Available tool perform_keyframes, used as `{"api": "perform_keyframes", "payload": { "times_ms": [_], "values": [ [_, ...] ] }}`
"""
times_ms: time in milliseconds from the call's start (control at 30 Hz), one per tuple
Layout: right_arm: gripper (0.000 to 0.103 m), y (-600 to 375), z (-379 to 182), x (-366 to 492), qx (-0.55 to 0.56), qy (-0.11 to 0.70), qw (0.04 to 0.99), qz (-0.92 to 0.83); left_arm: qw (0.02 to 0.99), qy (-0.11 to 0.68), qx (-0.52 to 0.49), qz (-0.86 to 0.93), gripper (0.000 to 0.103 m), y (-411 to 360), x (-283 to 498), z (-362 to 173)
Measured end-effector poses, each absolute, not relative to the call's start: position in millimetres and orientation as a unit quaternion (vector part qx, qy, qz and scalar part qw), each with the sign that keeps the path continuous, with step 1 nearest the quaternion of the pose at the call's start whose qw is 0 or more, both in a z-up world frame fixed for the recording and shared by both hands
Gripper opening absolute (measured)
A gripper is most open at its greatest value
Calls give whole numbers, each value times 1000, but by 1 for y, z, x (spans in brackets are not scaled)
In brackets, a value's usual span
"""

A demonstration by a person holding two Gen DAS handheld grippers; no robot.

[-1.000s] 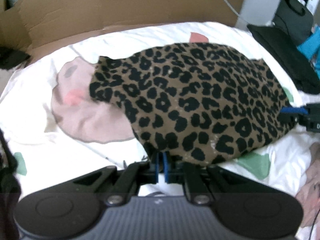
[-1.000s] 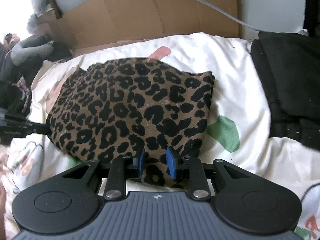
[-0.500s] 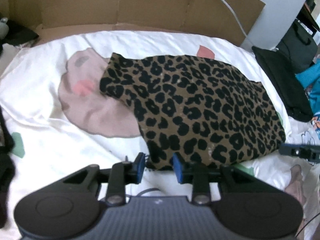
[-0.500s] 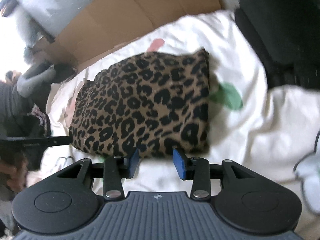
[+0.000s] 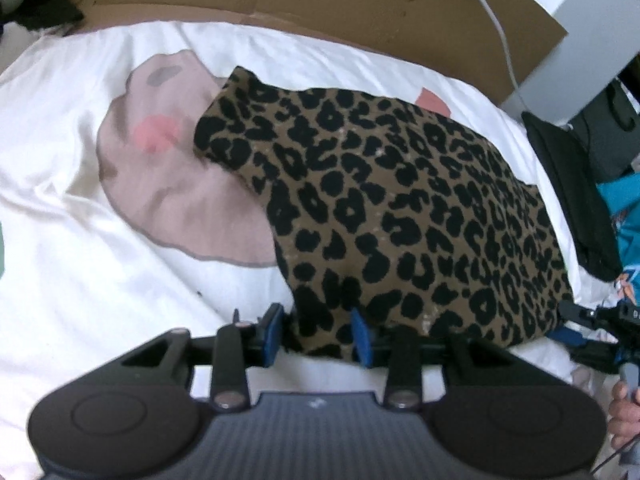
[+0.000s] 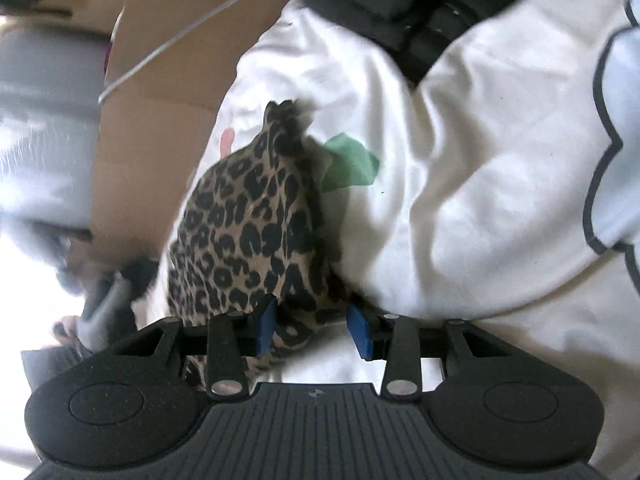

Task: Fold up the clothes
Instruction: 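Grasp the end of the folded skirt with the right tool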

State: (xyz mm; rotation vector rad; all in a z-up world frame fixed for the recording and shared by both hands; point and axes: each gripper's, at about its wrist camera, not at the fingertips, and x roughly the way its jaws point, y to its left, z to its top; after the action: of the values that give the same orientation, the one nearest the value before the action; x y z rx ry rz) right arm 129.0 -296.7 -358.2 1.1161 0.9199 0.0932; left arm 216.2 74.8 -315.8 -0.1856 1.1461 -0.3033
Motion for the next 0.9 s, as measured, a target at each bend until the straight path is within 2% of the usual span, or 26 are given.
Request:
{"api": "perform_keyframes", "payload": {
  "times_ms": [33, 67, 133, 167, 300, 400, 467, 600, 667, 700, 767, 833, 900],
  "values": [
    [41, -297, -360, 130, 518, 417, 746, 43, 826, 538, -86, -144, 39, 74, 216, -315],
    [29, -297, -359, 131, 521, 415, 745, 45, 827, 537, -85, -146, 39, 74, 215, -315],
    [16, -298, -354, 131, 511, 412, 753, 52, 827, 535, -88, -148, 39, 76, 215, -314],
    [15, -298, -351, 131, 507, 408, 757, 56, 827, 534, -92, -150, 39, 77, 215, -314],
    [14, -300, -345, 130, 526, 395, 751, 55, 826, 531, -108, -154, 38, 82, 215, -314],
    [20, -299, -352, 131, 538, 400, 741, 49, 827, 528, -119, -153, 41, 85, 213, -316],
    [31, -298, -361, 130, 560, 403, 722, 49, 826, 526, -129, -155, 44, 87, 212, -319],
    [31, -284, -367, 134, 562, 412, 714, 65, 826, 515, -164, -158, 52, 94, 212, -324],
    [31, -280, -368, 138, 559, 412, 716, 68, 825, 510, -187, -156, 52, 97, 210, -328],
    [31, -278, -368, 141, 558, 412, 718, 69, 825, 508, -192, -156, 51, 98, 209, -329],
    [17, -278, -368, 142, 555, 411, 720, 67, 823, 508, -196, -161, 49, 98, 208, -329],
    [14, -280, -367, 142, 555, 409, 721, 68, 816, 516, -201, -165, 30, 100, 209, -331],
    [11, -279, -367, 141, 554, 408, 723, 69, 808, 525, -210, -168, 23, 103, 212, -334]
  ]
}}
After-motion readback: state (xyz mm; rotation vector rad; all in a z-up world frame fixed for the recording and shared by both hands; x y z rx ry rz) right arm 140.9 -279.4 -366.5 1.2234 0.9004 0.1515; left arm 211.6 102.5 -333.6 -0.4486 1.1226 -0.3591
